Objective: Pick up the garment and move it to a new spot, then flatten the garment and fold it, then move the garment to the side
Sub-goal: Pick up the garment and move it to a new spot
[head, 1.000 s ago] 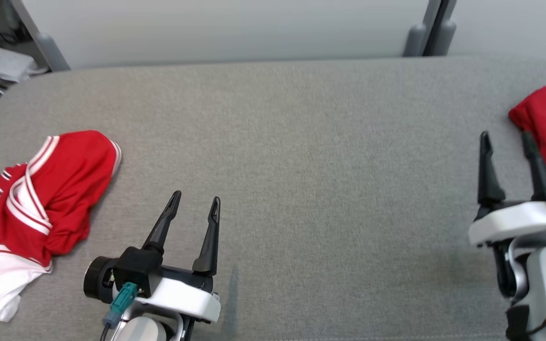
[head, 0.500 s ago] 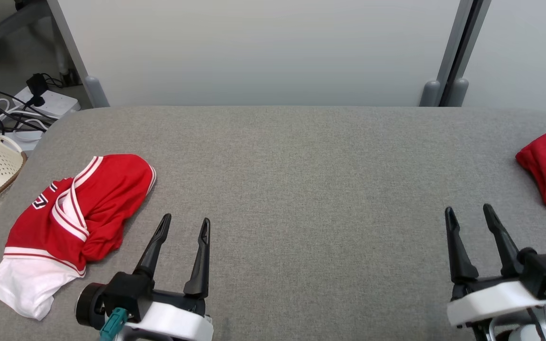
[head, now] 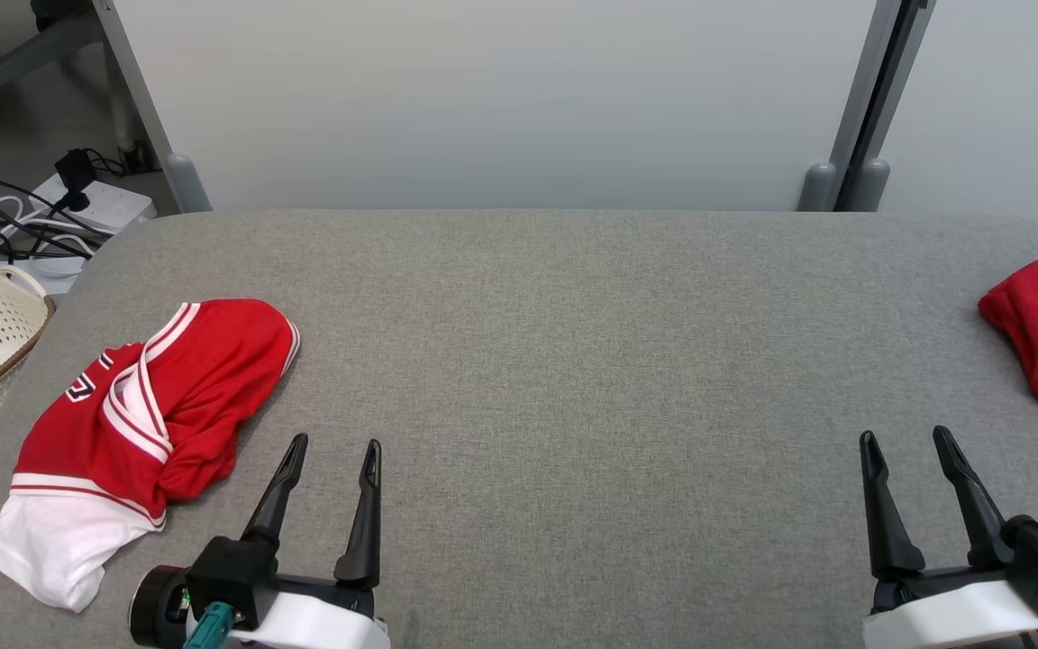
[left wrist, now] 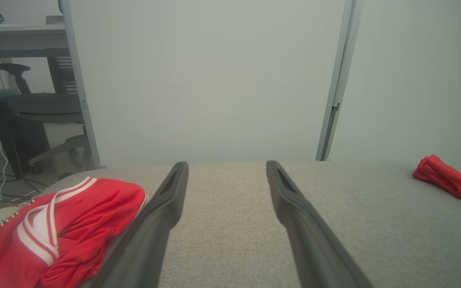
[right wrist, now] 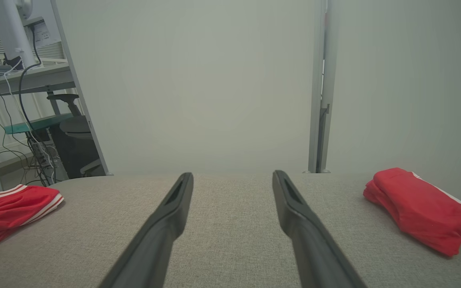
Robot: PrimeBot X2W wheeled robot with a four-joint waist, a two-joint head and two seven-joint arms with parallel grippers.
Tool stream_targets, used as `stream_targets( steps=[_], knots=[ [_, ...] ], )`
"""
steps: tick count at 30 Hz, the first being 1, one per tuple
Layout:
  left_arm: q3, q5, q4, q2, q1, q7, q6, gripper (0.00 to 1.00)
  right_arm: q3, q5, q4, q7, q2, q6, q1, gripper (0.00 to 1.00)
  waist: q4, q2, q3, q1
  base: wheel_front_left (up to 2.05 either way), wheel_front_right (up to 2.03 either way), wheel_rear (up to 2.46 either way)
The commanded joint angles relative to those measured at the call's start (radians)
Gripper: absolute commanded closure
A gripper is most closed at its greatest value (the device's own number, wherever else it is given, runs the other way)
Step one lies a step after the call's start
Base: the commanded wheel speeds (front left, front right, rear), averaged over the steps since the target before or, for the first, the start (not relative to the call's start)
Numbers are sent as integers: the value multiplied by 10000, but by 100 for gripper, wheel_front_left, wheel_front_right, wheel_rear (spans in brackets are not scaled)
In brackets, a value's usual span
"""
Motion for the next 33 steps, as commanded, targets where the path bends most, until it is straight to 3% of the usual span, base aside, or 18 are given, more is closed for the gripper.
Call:
stream_targets(
  steps=[1, 16, 33],
  knots=[
    [369, 18, -193, 18, -190, -56, -9, 0, 152, -21, -302, -116, -41, 6, -92, 0, 28, 0, -19, 0, 0, 0, 0],
    [385, 44, -136, 15, -300, -57, -18, 0, 428, 177, -220, -116, 38, 6, -81, 0, 430, 0, 12, 0, 0, 0, 0],
    [344, -147, -584, 15, -394, -57, 386, 0, 1201, 344, -341, -116, 14, 6, -280, 0, 2585, 0, 253, 0, 0, 0, 0]
  ],
)
